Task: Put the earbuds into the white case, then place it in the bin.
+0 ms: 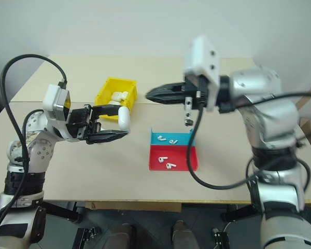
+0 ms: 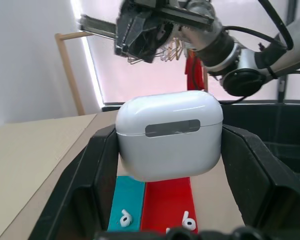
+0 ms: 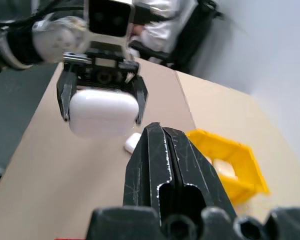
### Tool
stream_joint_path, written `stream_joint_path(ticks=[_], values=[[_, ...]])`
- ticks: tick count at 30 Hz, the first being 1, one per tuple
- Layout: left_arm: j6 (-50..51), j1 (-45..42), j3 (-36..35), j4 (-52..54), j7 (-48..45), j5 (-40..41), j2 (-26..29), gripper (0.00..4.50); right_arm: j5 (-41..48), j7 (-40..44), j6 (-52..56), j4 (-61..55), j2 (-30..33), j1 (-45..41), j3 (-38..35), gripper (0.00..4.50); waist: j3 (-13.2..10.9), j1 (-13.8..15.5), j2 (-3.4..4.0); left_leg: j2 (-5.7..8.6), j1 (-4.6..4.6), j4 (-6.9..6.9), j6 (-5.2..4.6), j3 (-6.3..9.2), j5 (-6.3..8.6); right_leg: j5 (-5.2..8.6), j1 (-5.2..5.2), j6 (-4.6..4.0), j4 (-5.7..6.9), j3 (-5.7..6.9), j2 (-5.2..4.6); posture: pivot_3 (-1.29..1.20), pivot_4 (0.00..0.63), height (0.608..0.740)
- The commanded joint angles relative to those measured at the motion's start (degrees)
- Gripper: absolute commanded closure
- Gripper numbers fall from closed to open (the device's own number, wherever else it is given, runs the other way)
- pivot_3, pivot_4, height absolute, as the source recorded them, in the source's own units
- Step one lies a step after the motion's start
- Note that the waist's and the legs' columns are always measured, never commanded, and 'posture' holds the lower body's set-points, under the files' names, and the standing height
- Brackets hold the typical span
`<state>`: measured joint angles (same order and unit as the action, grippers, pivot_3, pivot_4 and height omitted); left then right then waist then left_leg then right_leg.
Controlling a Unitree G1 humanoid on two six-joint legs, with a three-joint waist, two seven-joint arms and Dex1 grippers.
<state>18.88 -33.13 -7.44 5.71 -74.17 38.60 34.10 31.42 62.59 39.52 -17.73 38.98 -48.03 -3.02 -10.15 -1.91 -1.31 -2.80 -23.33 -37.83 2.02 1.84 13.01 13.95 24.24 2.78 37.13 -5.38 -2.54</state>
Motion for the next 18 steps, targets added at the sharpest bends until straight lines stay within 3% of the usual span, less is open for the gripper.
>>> stream_joint_path(ticks=[1,6,11,18], values=[[-0.24,1.54,-4.1,4.58,6.08,0.86,0.44,1.66,7.39,-7.47,10.28,-10.09,2.21,6.02,-6.86,4.49,0.0,-0.02,0.0,0.0,0.02,0.0,0.0,0.0,0.0,0.0,-0.01,0.0,0.0,0.0,0.0,0.0,0.15,0.74],[-1.48,4.66,-6.99,6.39,17.84,-2.61,-1.5,1.66,14.01,-15.59,16.28,-19.85,2.46,16.63,-11.97,4.49,0.01,-0.35,-0.02,0.0,0.16,0.0,0.0,-0.02,0.0,0.0,-0.13,0.01,0.01,-0.04,0.02,0.0,0.15,0.74],[-1.74,4.88,-5.08,6.54,29.84,-10.37,-3.62,1.66,19.5,-22.95,17.24,-24.31,0.44,20.19,-13.21,4.49,0.02,-0.47,-0.04,0.0,0.13,0.0,0.0,-0.01,0.0,-0.01,-0.12,0.03,0.0,-0.04,0.03,0.0,0.15,0.74],[-0.59,-9.04,0.68,-9.94,55.16,-28.94,-11.26,1.66,22.4,-29.95,16.54,-24.66,-1.18,19.84,-11.19,4.49,0.07,0.84,-0.15,0.08,0.11,-0.04,0.0,0.03,-0.01,-0.05,-0.18,0.09,-0.07,-0.02,0.0,0.0,0.15,0.74]])
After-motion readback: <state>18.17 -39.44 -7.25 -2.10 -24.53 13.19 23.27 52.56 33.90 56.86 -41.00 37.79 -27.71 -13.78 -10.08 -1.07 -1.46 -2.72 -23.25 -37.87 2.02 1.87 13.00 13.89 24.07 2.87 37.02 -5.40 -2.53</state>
